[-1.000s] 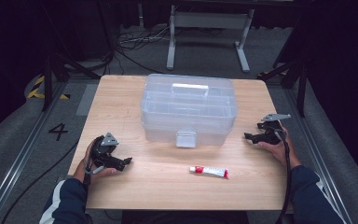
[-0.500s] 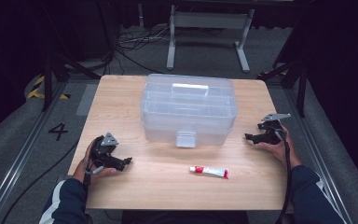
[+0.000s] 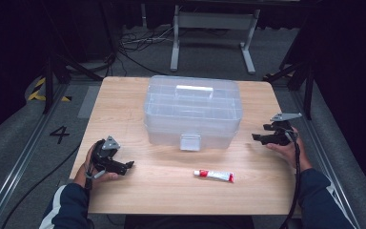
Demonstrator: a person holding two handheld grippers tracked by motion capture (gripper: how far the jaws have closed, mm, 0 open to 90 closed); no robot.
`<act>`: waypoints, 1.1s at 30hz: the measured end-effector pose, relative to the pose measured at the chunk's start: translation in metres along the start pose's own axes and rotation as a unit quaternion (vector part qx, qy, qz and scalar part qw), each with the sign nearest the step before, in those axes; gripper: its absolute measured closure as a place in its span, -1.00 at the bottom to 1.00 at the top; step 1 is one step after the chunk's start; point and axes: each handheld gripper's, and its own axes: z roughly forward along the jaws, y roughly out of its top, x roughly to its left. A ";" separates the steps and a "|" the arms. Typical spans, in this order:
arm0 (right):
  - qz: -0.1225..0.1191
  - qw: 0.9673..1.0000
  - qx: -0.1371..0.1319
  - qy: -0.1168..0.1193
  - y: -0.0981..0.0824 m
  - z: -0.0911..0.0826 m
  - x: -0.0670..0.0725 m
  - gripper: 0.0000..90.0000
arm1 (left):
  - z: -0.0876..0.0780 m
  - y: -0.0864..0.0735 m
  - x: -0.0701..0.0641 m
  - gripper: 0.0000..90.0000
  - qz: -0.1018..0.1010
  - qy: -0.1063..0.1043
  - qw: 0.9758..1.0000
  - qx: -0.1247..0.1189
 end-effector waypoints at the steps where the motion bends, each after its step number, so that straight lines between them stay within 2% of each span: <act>1: -0.003 1.000 -0.002 -0.001 0.002 -0.002 0.002 -0.44 | 0.000 0.000 0.000 -0.99 0.000 0.000 1.000 0.000; 3: -0.013 1.000 -0.010 -0.003 0.007 -0.007 0.005 -0.42 | 0.000 0.000 0.000 -0.99 0.000 0.000 1.000 0.000; 8: -0.022 0.999 -0.034 0.004 0.014 -0.018 0.010 -0.39 | 0.000 0.000 0.000 -0.99 0.000 0.000 1.000 0.000; 9: -0.029 0.999 -0.045 0.003 0.018 -0.023 0.014 -0.35 | 0.000 0.000 0.000 -0.99 0.000 0.000 1.000 0.000; 12: -0.042 0.998 -0.055 0.003 0.021 -0.029 0.019 -0.34 | 0.000 0.000 0.000 -0.99 0.000 0.000 1.000 0.000; 14: -0.046 0.997 -0.064 0.011 0.027 -0.035 0.024 -0.34 | 0.000 0.000 0.000 -0.99 0.000 0.000 1.000 0.000; 19: -0.059 0.995 -0.080 0.011 0.035 -0.044 0.032 -0.34 | 0.000 0.000 0.000 -0.99 0.000 0.000 1.000 0.000; 22: -0.070 0.993 -0.095 0.014 0.042 -0.052 0.040 -0.32 | 0.000 0.000 0.000 -0.99 0.000 0.000 1.000 0.000; 26: -0.083 0.991 -0.102 0.019 0.047 -0.057 0.048 -0.32 | 0.000 0.000 0.000 -0.99 0.000 0.000 1.000 0.000; 33: -0.095 0.987 -0.124 0.029 0.057 -0.070 0.061 -0.31 | 0.000 0.000 0.000 -0.99 0.000 0.000 1.000 0.000</act>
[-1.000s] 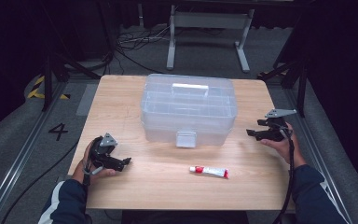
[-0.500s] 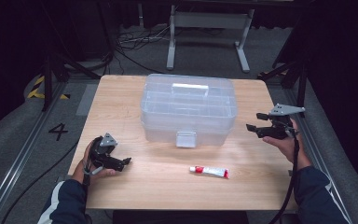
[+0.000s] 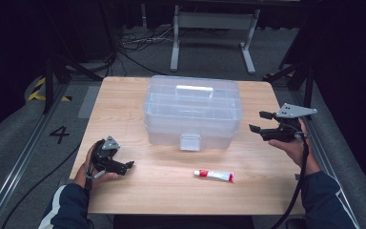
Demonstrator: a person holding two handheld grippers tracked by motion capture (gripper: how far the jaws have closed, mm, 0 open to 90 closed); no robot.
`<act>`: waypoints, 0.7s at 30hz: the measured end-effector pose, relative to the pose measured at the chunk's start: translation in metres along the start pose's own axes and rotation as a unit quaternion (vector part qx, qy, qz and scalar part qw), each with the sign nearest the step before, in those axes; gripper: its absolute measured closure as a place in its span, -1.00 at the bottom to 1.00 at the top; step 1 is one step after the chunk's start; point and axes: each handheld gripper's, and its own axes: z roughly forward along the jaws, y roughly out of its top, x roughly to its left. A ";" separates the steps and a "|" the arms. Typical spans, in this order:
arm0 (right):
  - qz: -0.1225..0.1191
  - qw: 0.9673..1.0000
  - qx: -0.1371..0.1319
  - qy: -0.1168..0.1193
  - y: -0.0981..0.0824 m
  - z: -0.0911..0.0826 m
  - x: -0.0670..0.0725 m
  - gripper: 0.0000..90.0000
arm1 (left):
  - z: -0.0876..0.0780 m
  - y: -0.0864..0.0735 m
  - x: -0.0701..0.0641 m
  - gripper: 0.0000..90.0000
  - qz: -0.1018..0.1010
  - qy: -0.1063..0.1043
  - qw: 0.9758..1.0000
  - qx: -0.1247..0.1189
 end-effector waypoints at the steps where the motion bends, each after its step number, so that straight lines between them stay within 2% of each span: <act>1: -0.004 1.000 -0.002 0.002 0.003 -0.001 0.002 -0.31 | 0.000 0.000 0.000 -0.99 0.000 0.000 1.000 0.000; 10: -0.026 1.000 -0.013 0.002 0.019 -0.006 0.012 -0.30 | 0.000 0.000 0.000 -0.99 0.000 0.000 1.000 0.000; 16: -0.033 0.999 -0.017 0.006 0.026 -0.006 0.016 -0.30 | 0.000 0.000 0.000 -0.99 -0.003 0.000 1.000 0.000; 18: -0.029 0.999 -0.026 0.018 0.030 -0.006 0.017 -0.30 | 0.000 0.000 0.000 -0.99 -0.001 0.001 1.000 0.000; 21: -0.031 0.999 -0.028 0.018 0.035 -0.007 0.019 -0.30 | 0.000 0.000 0.000 -0.99 -0.002 0.000 1.000 0.000</act>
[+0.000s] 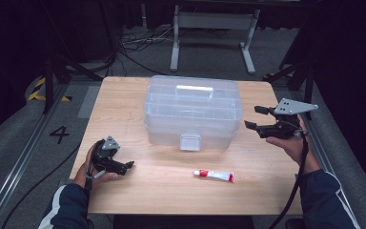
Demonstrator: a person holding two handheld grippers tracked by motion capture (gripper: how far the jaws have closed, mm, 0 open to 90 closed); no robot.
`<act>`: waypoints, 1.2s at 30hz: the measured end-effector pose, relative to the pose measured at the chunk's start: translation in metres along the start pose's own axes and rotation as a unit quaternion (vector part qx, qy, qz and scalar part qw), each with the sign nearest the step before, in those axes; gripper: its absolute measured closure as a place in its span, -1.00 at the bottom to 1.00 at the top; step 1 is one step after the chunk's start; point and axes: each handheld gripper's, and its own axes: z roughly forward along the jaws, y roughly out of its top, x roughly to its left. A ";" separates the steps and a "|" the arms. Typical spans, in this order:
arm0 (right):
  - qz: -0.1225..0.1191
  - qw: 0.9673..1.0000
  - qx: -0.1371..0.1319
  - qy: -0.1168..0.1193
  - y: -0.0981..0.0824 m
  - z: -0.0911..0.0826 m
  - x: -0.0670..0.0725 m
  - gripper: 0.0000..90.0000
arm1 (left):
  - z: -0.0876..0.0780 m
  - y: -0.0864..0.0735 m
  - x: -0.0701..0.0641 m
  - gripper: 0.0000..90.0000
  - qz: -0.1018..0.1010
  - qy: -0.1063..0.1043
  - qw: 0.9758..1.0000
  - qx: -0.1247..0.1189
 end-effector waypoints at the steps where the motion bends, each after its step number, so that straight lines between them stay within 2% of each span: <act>1: -0.003 1.000 -0.001 0.000 0.002 0.000 0.001 -0.29 | 0.000 0.000 0.000 -0.99 0.002 0.001 1.000 0.000; 9: -0.019 1.000 0.000 0.003 0.022 0.009 0.006 -0.29 | 0.000 0.000 0.000 -0.99 0.001 0.003 1.000 -0.001; 15: -0.033 0.999 0.012 0.010 0.039 0.019 0.010 -0.27 | 0.000 0.000 -0.001 -0.99 -0.003 0.003 1.000 0.000; 21: -0.034 0.999 0.018 0.013 0.048 0.027 0.010 -0.26 | 0.000 0.000 -0.001 -0.99 -0.003 0.003 1.000 0.000; 22: -0.039 0.999 0.024 0.007 0.051 0.030 0.010 -0.26 | 0.000 0.000 -0.001 -0.99 -0.003 0.003 1.000 0.000; 27: -0.045 0.999 0.028 0.008 0.057 0.037 0.011 -0.26 | 0.000 0.000 -0.001 -0.99 -0.003 0.003 1.000 0.000; 36: -0.053 0.998 0.042 0.017 0.071 0.055 0.013 -0.26 | 0.000 0.000 -0.001 -0.99 -0.003 0.004 1.000 0.000</act>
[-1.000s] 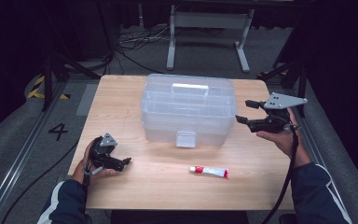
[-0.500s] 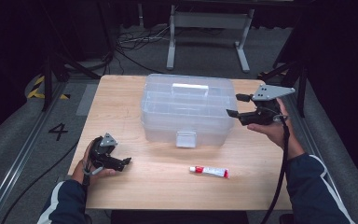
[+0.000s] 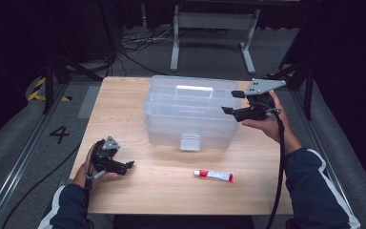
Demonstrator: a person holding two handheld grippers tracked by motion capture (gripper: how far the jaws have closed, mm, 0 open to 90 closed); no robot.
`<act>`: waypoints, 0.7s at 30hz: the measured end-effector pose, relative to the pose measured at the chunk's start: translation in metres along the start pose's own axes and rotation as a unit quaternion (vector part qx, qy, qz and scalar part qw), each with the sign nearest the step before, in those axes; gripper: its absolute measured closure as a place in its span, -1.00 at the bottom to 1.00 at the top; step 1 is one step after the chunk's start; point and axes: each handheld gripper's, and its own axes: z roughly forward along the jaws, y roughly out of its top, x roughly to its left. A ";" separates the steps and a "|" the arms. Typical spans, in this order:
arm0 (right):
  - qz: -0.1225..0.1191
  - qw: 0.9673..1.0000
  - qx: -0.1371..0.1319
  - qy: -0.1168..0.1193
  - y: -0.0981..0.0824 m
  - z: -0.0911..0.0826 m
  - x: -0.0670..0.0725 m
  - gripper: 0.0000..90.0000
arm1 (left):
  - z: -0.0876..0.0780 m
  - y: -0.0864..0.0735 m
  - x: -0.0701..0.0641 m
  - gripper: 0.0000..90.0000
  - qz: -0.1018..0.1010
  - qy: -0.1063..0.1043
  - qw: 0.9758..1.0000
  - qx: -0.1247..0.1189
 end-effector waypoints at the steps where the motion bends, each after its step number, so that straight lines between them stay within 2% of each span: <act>1: -0.001 1.000 0.002 0.000 0.001 0.001 0.000 -0.26 | 0.000 0.000 0.000 -0.99 0.000 0.000 1.000 0.000; 13: -0.002 1.000 0.021 0.002 0.014 0.021 -0.005 -0.29 | 0.000 0.000 0.000 -0.99 0.000 0.000 1.000 0.000; 21: 0.000 0.999 0.036 0.012 0.023 0.035 -0.007 -0.30 | 0.000 0.000 0.000 -0.99 0.002 0.001 1.000 0.000</act>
